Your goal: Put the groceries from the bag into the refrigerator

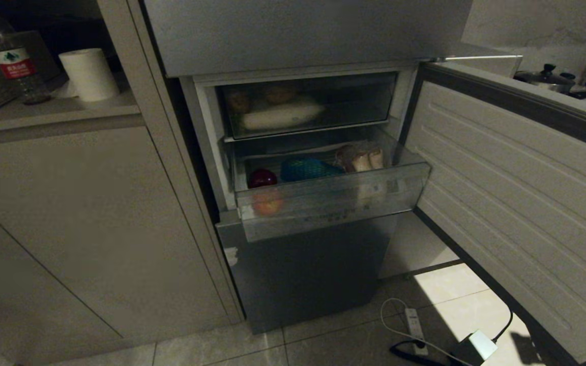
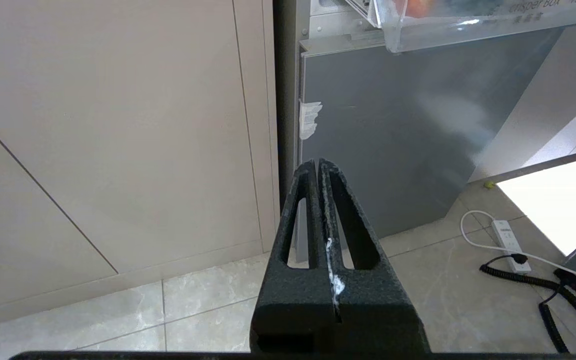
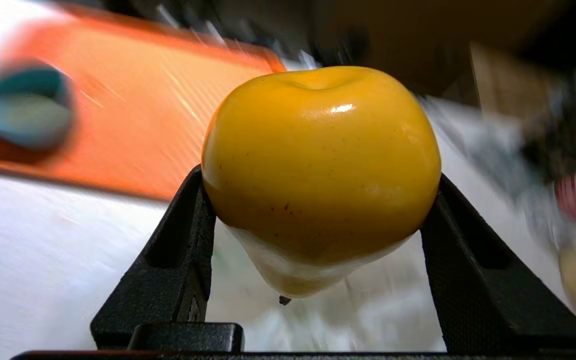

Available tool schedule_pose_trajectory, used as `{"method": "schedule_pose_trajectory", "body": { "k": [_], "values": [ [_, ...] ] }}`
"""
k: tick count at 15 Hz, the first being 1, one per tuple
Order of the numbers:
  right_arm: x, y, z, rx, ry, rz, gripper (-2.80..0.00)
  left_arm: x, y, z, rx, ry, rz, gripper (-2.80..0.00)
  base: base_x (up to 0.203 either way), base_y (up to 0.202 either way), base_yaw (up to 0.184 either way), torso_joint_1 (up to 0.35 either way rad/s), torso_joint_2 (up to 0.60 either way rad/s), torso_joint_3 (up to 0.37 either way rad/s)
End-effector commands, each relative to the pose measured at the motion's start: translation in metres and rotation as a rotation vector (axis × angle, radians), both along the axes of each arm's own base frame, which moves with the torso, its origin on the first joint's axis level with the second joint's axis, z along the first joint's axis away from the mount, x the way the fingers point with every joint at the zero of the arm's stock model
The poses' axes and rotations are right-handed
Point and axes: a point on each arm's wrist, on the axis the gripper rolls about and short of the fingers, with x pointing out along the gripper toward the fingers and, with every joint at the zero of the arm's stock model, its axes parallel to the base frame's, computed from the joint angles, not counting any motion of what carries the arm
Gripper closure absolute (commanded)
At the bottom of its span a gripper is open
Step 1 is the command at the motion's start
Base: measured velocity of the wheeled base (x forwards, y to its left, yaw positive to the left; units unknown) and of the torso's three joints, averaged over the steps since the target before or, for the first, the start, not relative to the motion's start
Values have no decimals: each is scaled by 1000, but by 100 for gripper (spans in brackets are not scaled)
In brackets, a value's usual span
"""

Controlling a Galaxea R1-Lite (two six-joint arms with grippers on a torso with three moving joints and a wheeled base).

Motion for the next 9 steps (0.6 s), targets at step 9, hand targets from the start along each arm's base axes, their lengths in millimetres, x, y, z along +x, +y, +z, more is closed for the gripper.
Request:
{"method": "schedule_pose_trajectory", "body": {
  "k": [9],
  "values": [
    [143,115,88,-451,-330,825,0,0,0,0,0,-1,0,0,0,0,0,0,0,0]
  ]
}}
